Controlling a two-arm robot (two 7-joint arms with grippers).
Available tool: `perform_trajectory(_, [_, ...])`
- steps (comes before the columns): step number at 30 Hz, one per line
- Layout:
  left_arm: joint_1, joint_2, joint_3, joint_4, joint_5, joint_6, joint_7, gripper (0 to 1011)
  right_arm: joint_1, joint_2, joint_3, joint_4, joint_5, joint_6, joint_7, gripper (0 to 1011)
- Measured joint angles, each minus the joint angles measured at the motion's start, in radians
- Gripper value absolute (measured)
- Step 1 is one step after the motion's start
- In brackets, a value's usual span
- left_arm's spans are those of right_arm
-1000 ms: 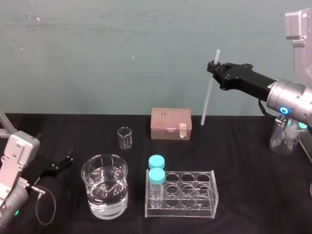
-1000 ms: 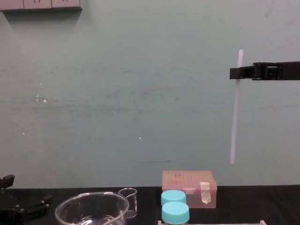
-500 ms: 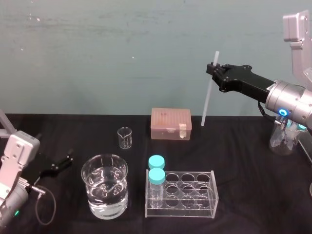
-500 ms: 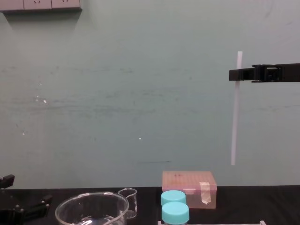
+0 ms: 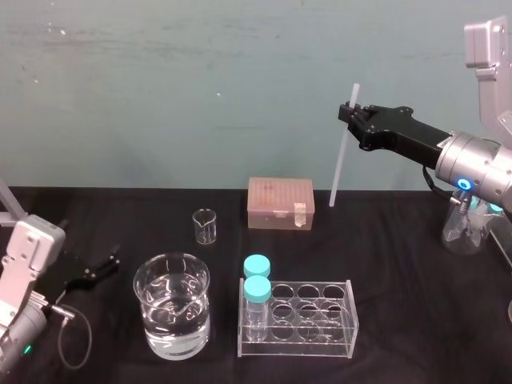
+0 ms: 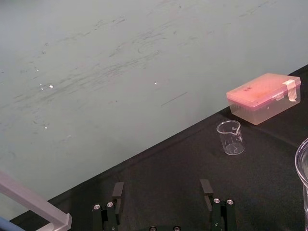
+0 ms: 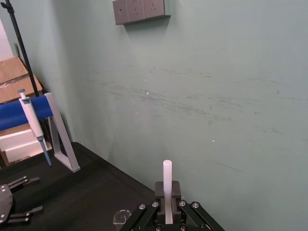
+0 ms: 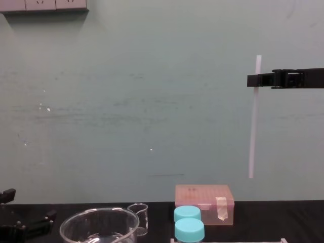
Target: Pick up the stirring rod with one hand, then place it down.
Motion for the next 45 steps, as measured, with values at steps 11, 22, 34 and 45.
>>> perform_trajectory(11, [0.0, 0.0, 0.0, 0.0, 0.0, 0.0, 0.0, 1005, 0.001, 0.0, 0.0, 0.0, 0.001, 0.001, 0.0, 72])
perform_trajectory(22, [0.0, 0.0, 0.0, 0.0, 0.0, 0.0, 0.0, 1005, 0.001, 0.0, 0.0, 0.001, 0.002, 0.001, 0.0, 72])
perform_trajectory(34, [0.0, 0.0, 0.0, 0.0, 0.0, 0.0, 0.0, 1004, 0.001, 0.0, 0.0, 0.0, 0.002, 0.001, 0.0, 72])
perform_trajectory(45, [0.0, 0.0, 0.0, 0.0, 0.0, 0.0, 0.0, 1005, 0.001, 0.0, 0.0, 0.0, 0.002, 0.001, 0.0, 72])
